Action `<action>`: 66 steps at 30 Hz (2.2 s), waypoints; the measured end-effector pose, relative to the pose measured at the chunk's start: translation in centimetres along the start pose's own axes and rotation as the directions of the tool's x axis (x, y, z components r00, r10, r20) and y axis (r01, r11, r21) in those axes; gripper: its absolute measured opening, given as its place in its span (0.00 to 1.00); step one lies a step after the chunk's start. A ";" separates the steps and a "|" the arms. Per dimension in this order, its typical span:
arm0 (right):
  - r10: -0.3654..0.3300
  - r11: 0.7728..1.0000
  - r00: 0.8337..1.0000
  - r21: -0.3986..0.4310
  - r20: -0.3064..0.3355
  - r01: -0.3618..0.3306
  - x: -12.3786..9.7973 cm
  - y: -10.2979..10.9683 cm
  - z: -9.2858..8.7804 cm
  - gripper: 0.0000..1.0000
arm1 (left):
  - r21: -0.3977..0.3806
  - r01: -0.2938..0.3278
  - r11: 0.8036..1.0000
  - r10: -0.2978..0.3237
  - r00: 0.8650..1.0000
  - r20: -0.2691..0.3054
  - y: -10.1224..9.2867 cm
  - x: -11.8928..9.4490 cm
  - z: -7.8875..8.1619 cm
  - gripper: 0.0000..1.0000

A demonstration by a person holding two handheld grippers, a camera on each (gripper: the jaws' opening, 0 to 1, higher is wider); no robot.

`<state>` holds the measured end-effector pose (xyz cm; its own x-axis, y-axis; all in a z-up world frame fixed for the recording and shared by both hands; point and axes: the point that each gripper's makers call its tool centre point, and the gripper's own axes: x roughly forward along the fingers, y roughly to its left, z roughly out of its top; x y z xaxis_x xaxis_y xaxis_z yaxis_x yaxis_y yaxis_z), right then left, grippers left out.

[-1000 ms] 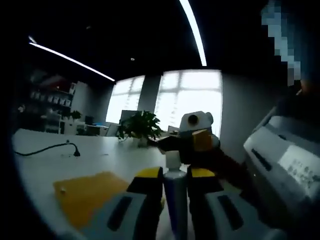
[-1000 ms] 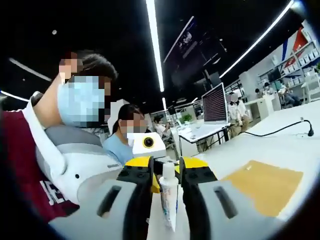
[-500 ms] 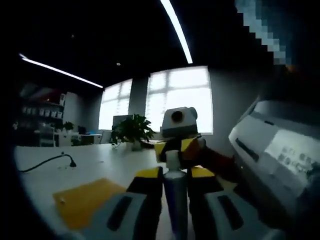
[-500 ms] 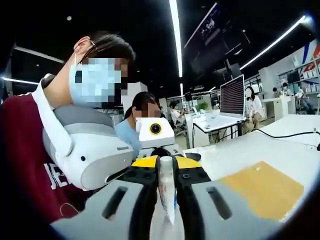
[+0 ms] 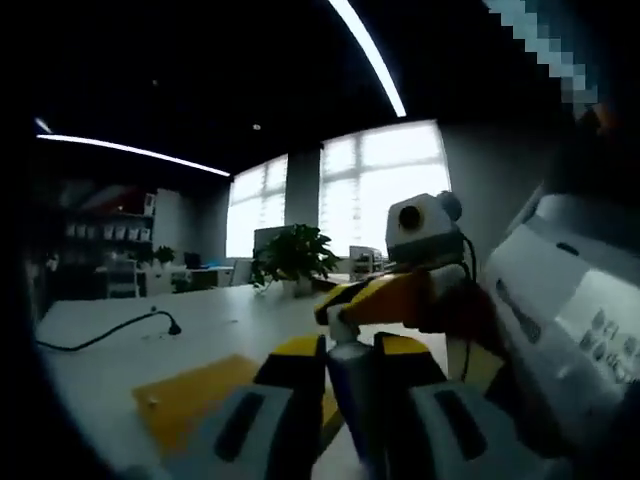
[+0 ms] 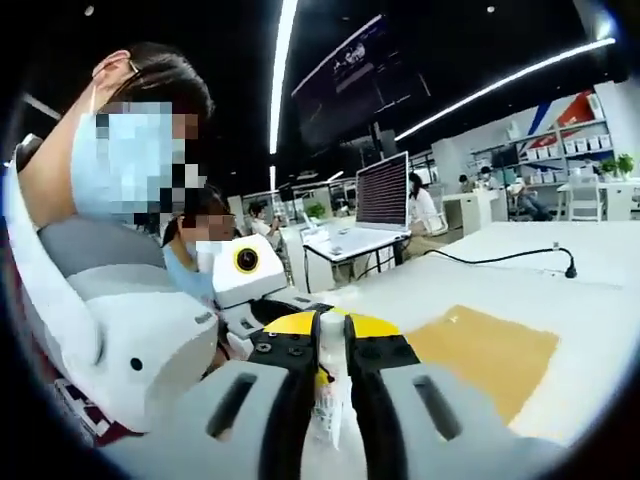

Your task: Pick up the toothpaste unscrew the cap squeeze it onto the small board screw the cap back on and return it to the table

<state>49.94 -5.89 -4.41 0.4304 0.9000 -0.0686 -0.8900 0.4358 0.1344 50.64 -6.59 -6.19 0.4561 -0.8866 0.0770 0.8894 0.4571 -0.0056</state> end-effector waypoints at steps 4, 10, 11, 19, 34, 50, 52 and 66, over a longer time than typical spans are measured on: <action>-0.028 0.998 1.000 -0.052 0.002 0.028 0.2 0.6 0.1 0.10 | 0.017 -0.016 1.000 0.016 1.000 -0.004 0.2 -0.1 0.0 0.18; 0.012 1.000 0.998 -0.011 0.064 -0.012 -0.1 0.6 0.2 0.10 | -0.066 0.005 0.998 -0.002 0.999 0.052 1.3 -0.7 -0.1 0.18; 0.011 1.000 0.997 -0.015 0.072 -0.010 -0.2 0.5 0.3 0.10 | -0.094 0.010 0.996 -0.005 0.999 0.054 1.4 -0.8 -0.2 0.18; 0.093 0.993 0.991 -0.076 0.091 -0.087 -0.3 1.5 0.6 0.11 | -0.092 0.034 0.995 -0.030 0.999 0.046 -0.5 -0.4 0.0 0.17; 0.392 0.919 0.912 -0.014 0.121 -0.393 -1.4 1.8 0.3 0.21 | -0.028 0.182 0.983 -0.178 0.977 0.118 -0.5 -0.4 1.7 0.16; 0.325 0.944 0.944 -0.069 0.052 -0.321 -1.1 0.9 -0.3 0.11 | -0.139 0.137 0.981 -0.129 0.990 0.061 -2.4 0.5 1.5 0.16; 0.232 0.970 0.972 -0.089 0.046 -0.227 -0.9 0.1 -0.2 0.11 | -0.149 0.078 0.986 -0.075 0.997 0.025 -1.7 0.8 1.4 0.16; 0.131 0.987 0.976 0.069 0.176 -0.145 -1.7 -1.9 0.2 0.24 | -0.155 0.074 0.985 -0.069 0.997 0.036 -1.2 -0.6 -0.1 0.16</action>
<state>50.94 -8.28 -4.36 0.3299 0.9358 0.1245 -0.9304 0.3000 0.2106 49.33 -6.59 -6.37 0.3925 -0.9128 0.1126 0.9144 0.3741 -0.1549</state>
